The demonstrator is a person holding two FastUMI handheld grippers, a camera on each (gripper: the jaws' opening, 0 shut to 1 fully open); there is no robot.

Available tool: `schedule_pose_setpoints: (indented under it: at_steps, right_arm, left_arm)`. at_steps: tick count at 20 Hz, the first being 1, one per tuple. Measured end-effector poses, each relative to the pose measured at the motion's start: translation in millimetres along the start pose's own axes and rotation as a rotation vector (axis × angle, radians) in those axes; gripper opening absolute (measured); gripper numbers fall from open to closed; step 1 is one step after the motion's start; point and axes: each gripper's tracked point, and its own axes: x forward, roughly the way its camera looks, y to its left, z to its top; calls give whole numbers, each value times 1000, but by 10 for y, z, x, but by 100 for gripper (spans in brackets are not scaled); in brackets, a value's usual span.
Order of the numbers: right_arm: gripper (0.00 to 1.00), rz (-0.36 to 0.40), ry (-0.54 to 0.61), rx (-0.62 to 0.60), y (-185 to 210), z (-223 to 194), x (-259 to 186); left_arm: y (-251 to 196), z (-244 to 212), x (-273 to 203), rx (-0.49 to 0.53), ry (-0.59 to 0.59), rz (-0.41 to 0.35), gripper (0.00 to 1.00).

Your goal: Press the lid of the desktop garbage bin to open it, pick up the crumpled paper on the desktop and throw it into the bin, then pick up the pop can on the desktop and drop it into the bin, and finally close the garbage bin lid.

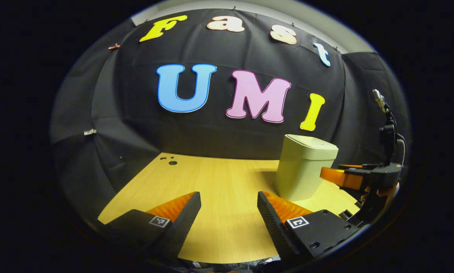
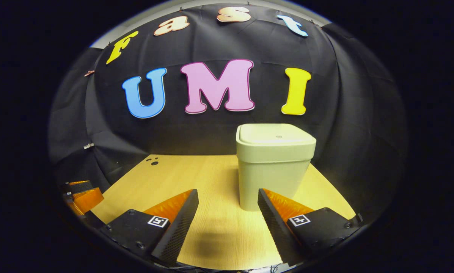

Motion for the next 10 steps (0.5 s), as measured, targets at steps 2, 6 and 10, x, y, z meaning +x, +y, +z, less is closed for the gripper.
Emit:
schedule_pose_setpoints:
  at_steps: [2,6,10]
  right_arm:
    - [98,12,36,14,82,-160,-35]
    - [98,54,108,18,319,-466,-125]
    - [98,102,173,23,536,-707,-213]
  left_arm:
    - [19,-61,-11,28,10,2,96]
    - [44,-75,-28,38,14,10,96]
    - [87,-103,-8,40,19,13,96]
